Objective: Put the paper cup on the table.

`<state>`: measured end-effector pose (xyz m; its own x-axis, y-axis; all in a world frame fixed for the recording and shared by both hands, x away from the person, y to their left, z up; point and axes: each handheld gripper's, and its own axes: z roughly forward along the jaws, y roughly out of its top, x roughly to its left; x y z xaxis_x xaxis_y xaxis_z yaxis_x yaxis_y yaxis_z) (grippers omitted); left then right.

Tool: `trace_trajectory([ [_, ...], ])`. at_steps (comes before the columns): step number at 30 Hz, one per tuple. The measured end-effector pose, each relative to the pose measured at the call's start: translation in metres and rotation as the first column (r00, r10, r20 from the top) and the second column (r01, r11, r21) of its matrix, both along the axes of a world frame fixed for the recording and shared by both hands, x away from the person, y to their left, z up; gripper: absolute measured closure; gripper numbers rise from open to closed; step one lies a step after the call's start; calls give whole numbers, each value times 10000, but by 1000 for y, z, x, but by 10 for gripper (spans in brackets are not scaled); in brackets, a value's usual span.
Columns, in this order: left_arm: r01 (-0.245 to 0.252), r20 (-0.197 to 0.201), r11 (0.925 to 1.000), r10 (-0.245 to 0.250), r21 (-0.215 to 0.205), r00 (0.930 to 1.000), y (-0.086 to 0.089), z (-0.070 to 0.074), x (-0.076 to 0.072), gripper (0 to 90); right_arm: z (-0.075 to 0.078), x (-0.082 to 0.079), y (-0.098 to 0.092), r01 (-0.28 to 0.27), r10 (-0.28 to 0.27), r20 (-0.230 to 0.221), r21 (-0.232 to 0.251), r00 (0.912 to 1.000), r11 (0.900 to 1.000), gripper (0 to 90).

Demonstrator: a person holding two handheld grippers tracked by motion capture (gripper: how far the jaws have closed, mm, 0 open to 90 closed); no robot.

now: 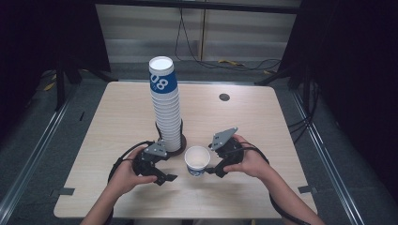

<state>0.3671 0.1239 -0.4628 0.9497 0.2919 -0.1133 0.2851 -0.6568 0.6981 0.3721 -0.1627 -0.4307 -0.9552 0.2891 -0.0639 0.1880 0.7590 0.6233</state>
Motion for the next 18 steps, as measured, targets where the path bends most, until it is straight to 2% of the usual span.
trace_trajectory([
  [4, -3, 76, 10000, 3, 58, 10000, 5, 0, 1, 184, -2, -2, -8, 284, -277, -149, 511, 9995, 9983, 126],
  [8, -186, 62, 9997, 187, -152, 9998, 7, 1, 0, 181, -5, -5, -18, 552, -532, -250, 871, 9983, 9947, 126],
  [11, -190, 66, 9998, 190, -51, 9998, 9, 2, 0, 181, -8, -8, -25, 804, -776, -347, 900, 9964, 9927, 126],
  [14, -219, 37, 9996, 219, -165, 9998, 10, 0, 0, 177, -9, -9, -31, 974, -940, -360, 1088, 9949, 9893, 127],
  [15, -243, -12, 9997, 243, -49, 9997, 11, 1, 0, 176, -10, -10, -32, 1042, -1000, -413, 1154, 9941, 9878, 127],
  [18, -322, -52, 9993, 322, -181, 9995, 13, -1, 1, 174, -11, -12, -37, 1137, -1096, -391, 1233, 9932, 9858, 127],
])
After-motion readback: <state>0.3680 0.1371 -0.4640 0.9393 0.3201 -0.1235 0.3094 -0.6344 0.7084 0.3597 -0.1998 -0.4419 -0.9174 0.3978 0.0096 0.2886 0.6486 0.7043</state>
